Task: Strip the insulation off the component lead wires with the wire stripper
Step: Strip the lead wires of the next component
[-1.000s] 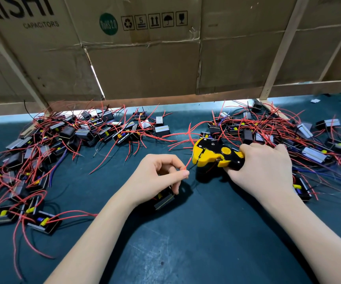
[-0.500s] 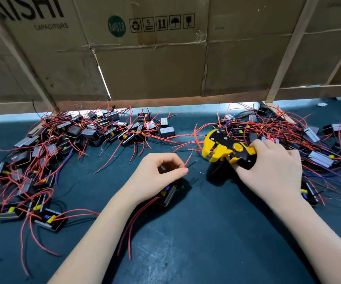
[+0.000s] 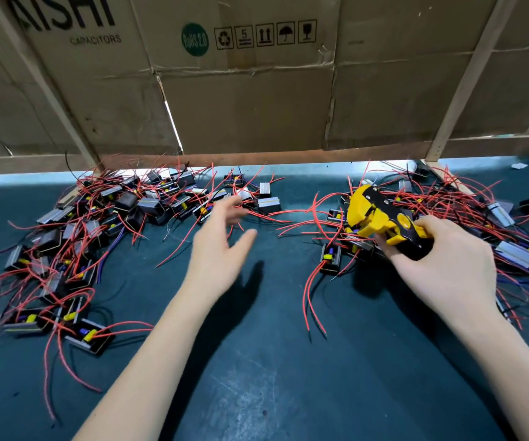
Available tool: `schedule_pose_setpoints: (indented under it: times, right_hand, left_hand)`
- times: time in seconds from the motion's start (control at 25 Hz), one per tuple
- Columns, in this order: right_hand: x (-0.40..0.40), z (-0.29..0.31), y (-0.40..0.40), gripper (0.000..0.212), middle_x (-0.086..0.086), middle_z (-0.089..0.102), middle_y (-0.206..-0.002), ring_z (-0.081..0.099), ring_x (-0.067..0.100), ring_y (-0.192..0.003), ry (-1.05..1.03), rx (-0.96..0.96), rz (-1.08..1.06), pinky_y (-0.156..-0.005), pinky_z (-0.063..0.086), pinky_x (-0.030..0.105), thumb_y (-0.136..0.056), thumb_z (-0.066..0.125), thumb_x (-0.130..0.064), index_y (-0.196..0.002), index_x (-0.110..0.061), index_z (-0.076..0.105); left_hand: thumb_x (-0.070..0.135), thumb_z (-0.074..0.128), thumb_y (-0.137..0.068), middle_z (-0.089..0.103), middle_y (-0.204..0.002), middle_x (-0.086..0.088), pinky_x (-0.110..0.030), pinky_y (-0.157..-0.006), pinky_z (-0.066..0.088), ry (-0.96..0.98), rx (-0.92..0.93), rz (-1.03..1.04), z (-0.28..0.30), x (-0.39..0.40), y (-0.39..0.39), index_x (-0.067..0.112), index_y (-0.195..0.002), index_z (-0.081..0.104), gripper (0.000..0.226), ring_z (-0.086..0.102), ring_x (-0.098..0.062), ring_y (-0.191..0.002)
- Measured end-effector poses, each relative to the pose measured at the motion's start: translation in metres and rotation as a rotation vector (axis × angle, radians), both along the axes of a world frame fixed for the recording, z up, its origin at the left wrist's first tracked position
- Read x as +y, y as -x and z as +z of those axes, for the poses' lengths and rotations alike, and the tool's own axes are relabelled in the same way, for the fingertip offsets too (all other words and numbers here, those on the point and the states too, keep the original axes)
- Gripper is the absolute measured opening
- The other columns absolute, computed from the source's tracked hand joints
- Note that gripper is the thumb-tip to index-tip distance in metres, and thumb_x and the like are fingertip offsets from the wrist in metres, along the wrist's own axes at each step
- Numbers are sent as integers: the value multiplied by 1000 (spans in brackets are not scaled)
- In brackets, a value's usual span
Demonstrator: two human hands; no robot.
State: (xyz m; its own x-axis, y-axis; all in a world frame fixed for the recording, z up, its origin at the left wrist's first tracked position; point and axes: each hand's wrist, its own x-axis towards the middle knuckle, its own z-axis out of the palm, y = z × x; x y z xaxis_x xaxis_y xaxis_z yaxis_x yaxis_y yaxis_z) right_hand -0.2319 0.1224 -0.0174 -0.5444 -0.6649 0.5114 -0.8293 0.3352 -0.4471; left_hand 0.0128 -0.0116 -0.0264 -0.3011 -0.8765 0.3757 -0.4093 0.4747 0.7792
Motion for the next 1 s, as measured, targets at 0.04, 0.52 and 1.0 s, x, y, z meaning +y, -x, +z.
schedule_pose_setpoints:
  times: [0.04,0.52,1.0]
  right_hand:
    - [0,0,0,36,-3,53,-71,61,34,-78,4,3,2,-76,49,46,-77,68,-56,-75,-22,56]
    - [2,1,-2,40,0,57,-72,60,34,-77,7,-7,25,-75,49,46,-76,66,-59,-73,-20,57]
    - [3,0,1,37,-1,60,-74,60,32,-78,-23,-22,37,-77,49,48,-76,68,-56,-73,-22,55]
  left_hand:
    - [9,67,-87,63,-126,-6,-38,-101,40,58,-126,198,0,-9,-11,13,-136,47,53,56,-24,-117]
    - [23,68,-89,69,-70,-1,-25,-71,45,-59,-160,425,-6,-40,-56,21,-79,76,13,65,-14,-73]
    - [24,74,-86,75,-74,1,-38,-76,51,-211,-252,-469,28,-6,-46,23,-83,81,8,66,-13,-76]
